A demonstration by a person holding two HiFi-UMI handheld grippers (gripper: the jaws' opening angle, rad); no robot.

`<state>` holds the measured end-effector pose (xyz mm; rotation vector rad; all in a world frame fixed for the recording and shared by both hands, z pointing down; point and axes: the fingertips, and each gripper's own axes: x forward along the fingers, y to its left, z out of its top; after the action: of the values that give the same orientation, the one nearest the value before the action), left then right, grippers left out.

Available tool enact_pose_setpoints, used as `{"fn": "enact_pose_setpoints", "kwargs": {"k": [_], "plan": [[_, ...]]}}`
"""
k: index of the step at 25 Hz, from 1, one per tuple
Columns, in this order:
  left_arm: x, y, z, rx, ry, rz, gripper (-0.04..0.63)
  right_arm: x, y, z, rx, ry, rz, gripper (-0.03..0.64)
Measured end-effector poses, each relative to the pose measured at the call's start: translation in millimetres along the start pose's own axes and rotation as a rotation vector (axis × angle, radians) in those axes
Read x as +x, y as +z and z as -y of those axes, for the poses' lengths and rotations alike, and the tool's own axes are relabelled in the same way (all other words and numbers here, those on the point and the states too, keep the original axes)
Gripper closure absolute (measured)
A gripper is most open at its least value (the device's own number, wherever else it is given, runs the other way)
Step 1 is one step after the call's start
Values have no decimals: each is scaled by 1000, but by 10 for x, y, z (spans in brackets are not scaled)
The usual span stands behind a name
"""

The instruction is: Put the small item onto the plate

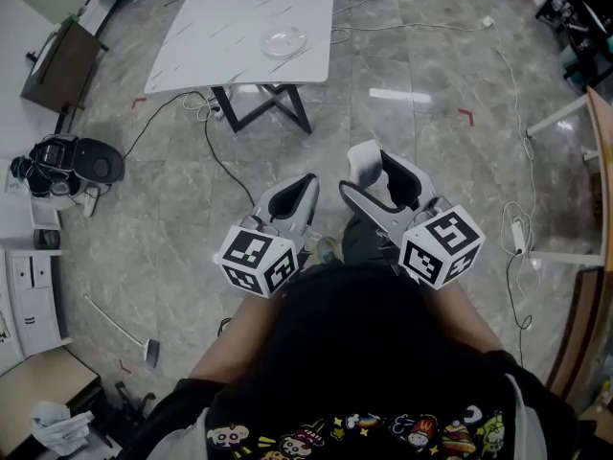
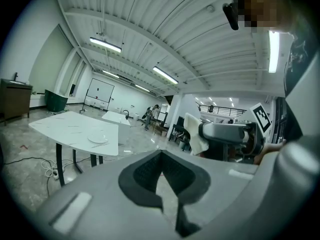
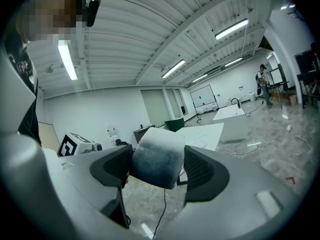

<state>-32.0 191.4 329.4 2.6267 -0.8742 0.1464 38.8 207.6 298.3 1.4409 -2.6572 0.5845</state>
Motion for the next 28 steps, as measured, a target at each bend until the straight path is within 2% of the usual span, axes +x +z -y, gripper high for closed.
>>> {"fn": "enact_pose_setpoints", "kwargs": {"k": [8,14,28], "plan": [[148,80,-243,-7,48,-7,594,276,65,187,7,42,-17,262],[447,99,-457,-30,76,-31,594,529,130,503,22,63,-35,262],[1542,400,-975,-84,125,-42,594,1202,501,1528,30,110,-99,263]]}}
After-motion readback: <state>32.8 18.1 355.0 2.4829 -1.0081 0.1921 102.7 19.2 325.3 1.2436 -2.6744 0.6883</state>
